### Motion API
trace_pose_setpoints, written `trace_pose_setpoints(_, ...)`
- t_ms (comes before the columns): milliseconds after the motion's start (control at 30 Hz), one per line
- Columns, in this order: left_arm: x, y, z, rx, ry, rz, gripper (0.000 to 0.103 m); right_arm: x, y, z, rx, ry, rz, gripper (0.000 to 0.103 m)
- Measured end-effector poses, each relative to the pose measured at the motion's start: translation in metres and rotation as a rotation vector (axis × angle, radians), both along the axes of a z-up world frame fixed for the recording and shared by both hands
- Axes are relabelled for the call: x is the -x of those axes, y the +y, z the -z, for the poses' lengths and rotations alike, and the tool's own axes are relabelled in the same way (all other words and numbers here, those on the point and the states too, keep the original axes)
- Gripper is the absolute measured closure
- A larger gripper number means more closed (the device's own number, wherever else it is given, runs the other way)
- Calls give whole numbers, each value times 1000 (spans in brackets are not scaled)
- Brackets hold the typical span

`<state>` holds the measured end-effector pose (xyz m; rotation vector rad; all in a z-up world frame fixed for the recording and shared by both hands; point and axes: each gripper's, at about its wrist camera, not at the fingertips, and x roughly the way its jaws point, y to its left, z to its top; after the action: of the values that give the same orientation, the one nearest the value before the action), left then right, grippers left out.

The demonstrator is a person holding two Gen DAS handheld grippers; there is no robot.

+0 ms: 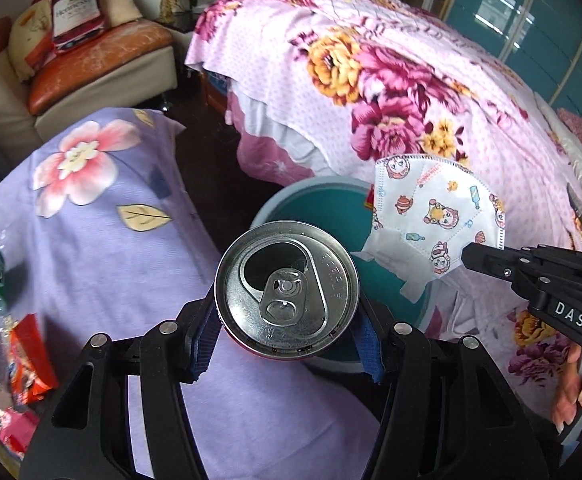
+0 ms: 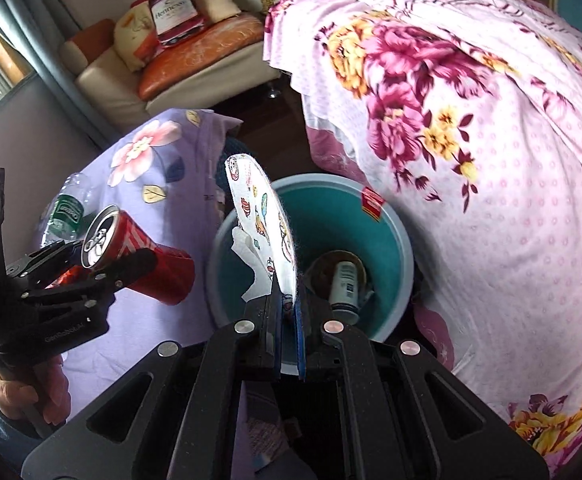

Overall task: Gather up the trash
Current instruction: 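Carry the can and mask over the wastebasket and open both grippers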

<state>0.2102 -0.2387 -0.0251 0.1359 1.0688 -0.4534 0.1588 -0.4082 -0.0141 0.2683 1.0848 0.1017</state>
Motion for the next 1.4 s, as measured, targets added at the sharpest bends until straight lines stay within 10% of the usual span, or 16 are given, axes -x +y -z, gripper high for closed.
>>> trace_pose_setpoints(400, -11, -29, 44, -62, 82, 17, 31, -3, -27, 22, -2, 54, 39, 98)
trace_pose_setpoints(1167, 3, 21, 25, 17, 74, -54, 12, -24, 3, 30, -2, 111, 2, 94)
trace_pose_setpoints(1400, 16, 42, 21, 23, 82, -79, 11, -19, 11, 20, 23, 106, 23, 30)
